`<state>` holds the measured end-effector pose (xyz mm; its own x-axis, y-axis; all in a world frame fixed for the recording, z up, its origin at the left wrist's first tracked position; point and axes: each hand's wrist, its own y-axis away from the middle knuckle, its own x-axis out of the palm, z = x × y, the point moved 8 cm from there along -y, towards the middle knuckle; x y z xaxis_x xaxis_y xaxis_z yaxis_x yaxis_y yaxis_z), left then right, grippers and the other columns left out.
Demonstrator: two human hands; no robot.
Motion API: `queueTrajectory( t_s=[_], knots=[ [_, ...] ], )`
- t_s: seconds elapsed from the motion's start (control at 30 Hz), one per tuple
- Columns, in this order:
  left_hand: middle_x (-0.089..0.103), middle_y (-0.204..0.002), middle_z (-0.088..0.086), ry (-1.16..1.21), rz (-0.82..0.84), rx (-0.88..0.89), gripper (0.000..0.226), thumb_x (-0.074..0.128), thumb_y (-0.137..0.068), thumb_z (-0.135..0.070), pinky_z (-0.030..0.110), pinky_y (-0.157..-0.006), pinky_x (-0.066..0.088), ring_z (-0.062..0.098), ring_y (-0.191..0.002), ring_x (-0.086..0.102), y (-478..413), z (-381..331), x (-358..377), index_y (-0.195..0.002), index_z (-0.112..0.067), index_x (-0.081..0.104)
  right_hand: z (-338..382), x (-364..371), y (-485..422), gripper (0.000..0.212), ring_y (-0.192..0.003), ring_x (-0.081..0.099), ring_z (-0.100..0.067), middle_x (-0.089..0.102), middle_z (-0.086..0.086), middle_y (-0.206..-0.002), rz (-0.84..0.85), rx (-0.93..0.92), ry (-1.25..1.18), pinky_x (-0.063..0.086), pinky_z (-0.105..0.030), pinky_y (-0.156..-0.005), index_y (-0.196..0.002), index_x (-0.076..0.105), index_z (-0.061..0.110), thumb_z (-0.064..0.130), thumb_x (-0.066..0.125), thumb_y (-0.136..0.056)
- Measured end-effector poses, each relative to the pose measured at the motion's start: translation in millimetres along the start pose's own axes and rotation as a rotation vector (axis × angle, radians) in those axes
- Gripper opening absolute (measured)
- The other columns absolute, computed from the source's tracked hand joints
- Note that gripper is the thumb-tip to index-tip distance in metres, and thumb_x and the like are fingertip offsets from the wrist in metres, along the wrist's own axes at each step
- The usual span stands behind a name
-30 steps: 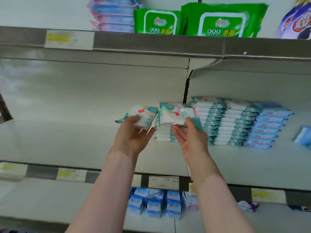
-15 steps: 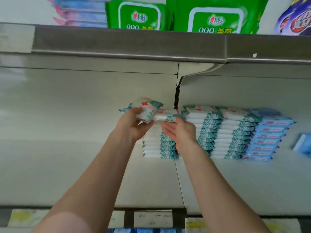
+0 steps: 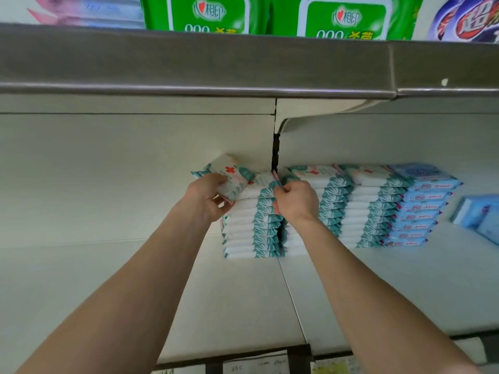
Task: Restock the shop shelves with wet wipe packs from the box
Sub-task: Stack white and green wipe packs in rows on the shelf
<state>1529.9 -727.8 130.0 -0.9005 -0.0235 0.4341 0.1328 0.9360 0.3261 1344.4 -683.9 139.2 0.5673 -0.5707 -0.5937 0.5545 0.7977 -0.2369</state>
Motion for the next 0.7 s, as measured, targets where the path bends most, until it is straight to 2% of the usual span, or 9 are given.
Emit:
queueTrajectory(
  t_s=[0.07, 0.13, 0.23, 0.4, 0.5, 0.57, 0.67, 0.7],
  knots=[
    [0.062, -0.090, 0.006, -0.017, -0.004, 0.001, 0.018, 0.054, -0.092, -0.003, 0.032, -0.070, 0.051, 0.018, -0.077, 0.060, -0.1, 0.1, -0.6, -0.108, -0.012, 0.052, 5.0, -5.1, 2.8, 0.029, -0.078, 0.063, -0.025, 0.068, -0.001, -0.081, -0.031, -0.044, 0.115, 0.040, -0.027, -0.057, -0.089, 0.063, 0.009, 0.035, 0.051, -0.095],
    [0.062, -0.089, 0.006, -0.025, -0.003, 0.008, 0.016, 0.055, -0.092, -0.004, 0.030, -0.068, 0.050, 0.017, -0.076, 0.060, -0.4, 0.4, -0.7, -0.106, -0.012, 0.052, 13.8, -10.7, 12.0, 0.023, -0.078, 0.058, -0.024, 0.060, -0.001, -0.083, -0.075, -0.108, 0.181, 0.035, -0.028, -0.058, -0.103, 0.056, 0.012, 0.033, 0.052, -0.096],
    [0.063, -0.085, 0.004, -0.042, -0.009, 0.026, 0.013, 0.055, -0.092, -0.004, 0.029, -0.063, 0.049, 0.015, -0.074, 0.060, -0.9, 0.2, -2.4, -0.102, -0.013, 0.054, 32.3, -7.4, 26.9, 0.027, -0.087, 0.062, -0.028, 0.067, -0.006, -0.093, -0.097, -0.272, 0.221, 0.040, -0.030, -0.064, -0.120, 0.056, 0.018, 0.029, 0.052, -0.096],
    [0.064, -0.086, 0.003, -0.065, -0.020, 0.071, 0.011, 0.056, -0.091, -0.003, 0.027, -0.067, 0.049, 0.015, -0.076, 0.061, 1.8, -8.2, -8.5, -0.089, -0.014, 0.055, 35.5, 8.8, 24.6, 0.024, -0.099, 0.060, -0.029, 0.067, -0.009, -0.104, -0.019, -0.294, 0.302, 0.044, -0.031, -0.072, -0.117, 0.060, 0.021, 0.026, 0.052, -0.096],
    [0.066, -0.091, 0.004, -0.041, 0.002, 0.069, 0.011, 0.056, -0.091, -0.004, 0.028, -0.070, 0.050, 0.017, -0.080, 0.062, 3.8, -13.5, -17.3, -0.090, -0.015, 0.057, 37.1, 7.8, 22.8, 0.023, -0.100, 0.059, -0.030, 0.066, -0.008, -0.106, -0.003, -0.301, 0.331, 0.045, -0.031, -0.073, -0.116, 0.062, 0.020, 0.027, 0.053, -0.096],
    [0.065, -0.094, 0.006, -0.011, 0.030, 0.057, 0.008, 0.056, -0.091, -0.005, 0.030, -0.068, 0.051, 0.018, -0.080, 0.062, 5.1, -15.7, -24.5, -0.092, -0.014, 0.057, 42.1, 4.8, 22.9, 0.021, -0.095, 0.061, -0.029, 0.068, -0.007, -0.102, -0.031, -0.308, 0.260, 0.047, -0.031, -0.073, -0.109, 0.065, 0.018, 0.026, 0.051, -0.096],
    [0.065, -0.099, 0.008, -0.017, 0.102, 0.018, 0.011, 0.053, -0.093, -0.009, 0.032, -0.068, 0.050, 0.020, -0.081, 0.063, 9.2, -18.3, -32.6, -0.102, -0.013, 0.057, 51.2, 4.9, 22.7, 0.023, -0.075, 0.067, -0.024, 0.069, -0.004, -0.086, 0.011, -0.192, -0.176, 0.054, -0.033, -0.069, -0.094, 0.066, 0.015, 0.027, 0.046, -0.095],
    [0.065, -0.097, 0.009, -0.029, 0.126, 0.001, 0.012, 0.050, -0.093, -0.009, 0.033, -0.069, 0.050, 0.021, -0.080, 0.063, 10.7, -18.9, -35.0, -0.102, -0.013, 0.057, 53.3, 10.8, 23.5, 0.024, -0.066, 0.068, -0.020, 0.068, -0.003, -0.081, 0.079, -0.107, -0.332, 0.054, -0.029, -0.061, -0.090, 0.065, 0.014, 0.026, 0.044, -0.096]
  ],
)
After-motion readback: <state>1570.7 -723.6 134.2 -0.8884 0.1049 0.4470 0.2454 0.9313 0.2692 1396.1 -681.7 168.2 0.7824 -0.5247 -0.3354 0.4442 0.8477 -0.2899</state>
